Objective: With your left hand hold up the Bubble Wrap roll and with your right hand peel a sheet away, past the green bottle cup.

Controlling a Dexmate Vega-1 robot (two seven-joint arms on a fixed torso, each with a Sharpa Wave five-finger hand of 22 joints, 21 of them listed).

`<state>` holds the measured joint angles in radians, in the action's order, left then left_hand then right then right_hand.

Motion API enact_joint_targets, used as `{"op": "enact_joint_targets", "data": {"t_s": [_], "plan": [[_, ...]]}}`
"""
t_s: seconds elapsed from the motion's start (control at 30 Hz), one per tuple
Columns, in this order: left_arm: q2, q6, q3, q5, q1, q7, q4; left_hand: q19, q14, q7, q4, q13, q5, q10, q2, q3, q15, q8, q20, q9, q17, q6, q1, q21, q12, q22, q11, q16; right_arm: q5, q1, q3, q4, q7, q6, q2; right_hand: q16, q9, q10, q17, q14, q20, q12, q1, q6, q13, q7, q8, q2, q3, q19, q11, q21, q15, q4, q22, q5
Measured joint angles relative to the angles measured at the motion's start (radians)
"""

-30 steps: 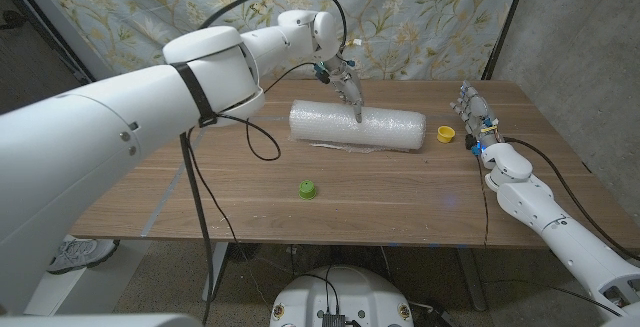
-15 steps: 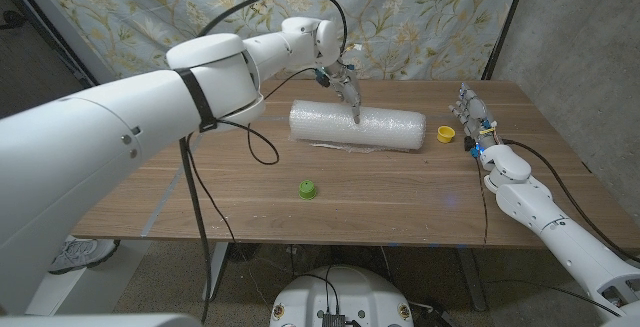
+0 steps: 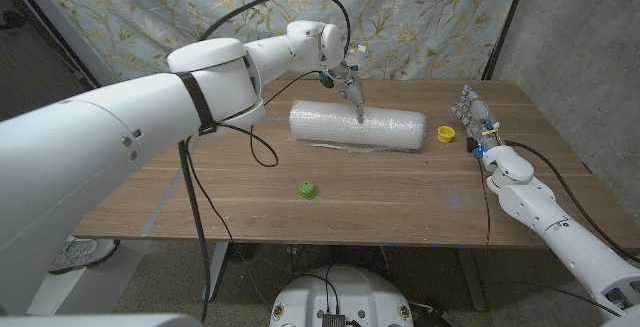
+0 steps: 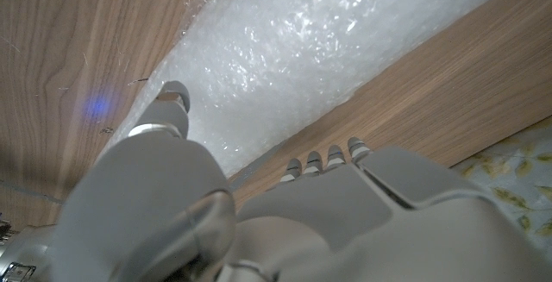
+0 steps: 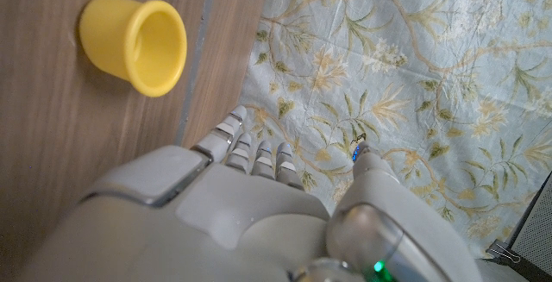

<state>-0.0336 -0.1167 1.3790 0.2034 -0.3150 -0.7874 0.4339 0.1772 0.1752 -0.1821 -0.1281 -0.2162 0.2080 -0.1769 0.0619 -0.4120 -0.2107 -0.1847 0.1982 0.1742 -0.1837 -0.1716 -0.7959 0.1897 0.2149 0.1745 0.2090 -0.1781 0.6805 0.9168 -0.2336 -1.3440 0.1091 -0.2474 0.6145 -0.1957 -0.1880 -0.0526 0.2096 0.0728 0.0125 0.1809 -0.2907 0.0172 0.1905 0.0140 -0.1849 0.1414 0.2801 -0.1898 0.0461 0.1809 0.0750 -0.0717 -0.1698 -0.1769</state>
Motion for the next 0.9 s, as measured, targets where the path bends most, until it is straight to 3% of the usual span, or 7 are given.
{"op": "enact_joint_targets", "data": {"t_s": [0.9], "plan": [[-0.002,0.015,-0.003,-0.015,0.019,-0.041,0.007,0.000,0.000,0.004,0.000,0.000,0.008,0.000,-0.013,0.022,0.000,0.000,0.000,0.000,0.000,-0.004,0.013,0.000,0.000,0.000,0.000,0.000,0.006,0.024,0.007,-0.035,0.010,0.034,0.023,0.000,0.000,-0.022,0.000,0.016,0.018,0.000,0.000,-0.016,0.000,-0.002,0.000,0.000,-0.004,0.018,0.007,0.000,0.009,-0.004,0.000,0.000]]}}
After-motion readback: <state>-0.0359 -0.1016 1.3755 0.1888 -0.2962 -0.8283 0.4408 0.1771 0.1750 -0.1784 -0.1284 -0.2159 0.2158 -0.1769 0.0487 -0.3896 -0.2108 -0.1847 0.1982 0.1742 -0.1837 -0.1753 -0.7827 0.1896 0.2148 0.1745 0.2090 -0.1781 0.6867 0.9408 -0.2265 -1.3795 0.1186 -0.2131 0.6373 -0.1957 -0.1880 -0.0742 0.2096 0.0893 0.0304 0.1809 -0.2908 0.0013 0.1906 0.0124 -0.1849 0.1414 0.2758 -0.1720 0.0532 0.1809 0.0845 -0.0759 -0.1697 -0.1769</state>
